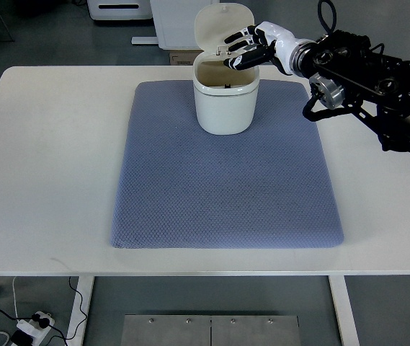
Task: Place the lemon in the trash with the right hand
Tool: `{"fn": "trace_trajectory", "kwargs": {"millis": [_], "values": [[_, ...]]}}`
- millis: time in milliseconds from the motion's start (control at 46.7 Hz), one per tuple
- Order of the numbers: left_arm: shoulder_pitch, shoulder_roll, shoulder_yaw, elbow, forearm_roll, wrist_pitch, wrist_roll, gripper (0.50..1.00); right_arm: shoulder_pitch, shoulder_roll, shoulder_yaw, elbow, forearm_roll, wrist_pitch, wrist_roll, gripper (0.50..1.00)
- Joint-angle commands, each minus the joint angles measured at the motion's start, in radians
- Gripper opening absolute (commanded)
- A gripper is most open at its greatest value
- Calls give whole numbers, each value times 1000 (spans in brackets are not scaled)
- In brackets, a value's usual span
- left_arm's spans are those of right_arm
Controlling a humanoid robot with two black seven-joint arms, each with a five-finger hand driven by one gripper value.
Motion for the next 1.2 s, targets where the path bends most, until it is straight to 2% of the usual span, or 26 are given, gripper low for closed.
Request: {"fn": "trace_trajectory", "kwargs": {"millis": [0,257,557,750,878,985,1050,1178], "values": [[0,0,0,0,0,0,0,1000,2,-4,0,1,0,5,-1,642],[0,0,0,0,0,0,0,1000,2,-70,2,12,0,28,-1,610],[2,0,0,0,0,0,0,1000,-4,-150,2,41,0,37,1,610],[0,0,0,0,0,0,0,1000,-14,-222,6,45,2,54,-1,633],[0,0,0,0,0,0,0,1000,-20,-265,8,45,2,57,1,707],[0,0,0,0,0,0,0,1000,-38,-294,26,44,2,55,1,859],[0,0,0,0,0,0,0,1000,-64,-305,60,44,2,54,1,974],[0,0,0,0,0,0,0,1000,-113,-338,136,52,0,55,1,1000]]}}
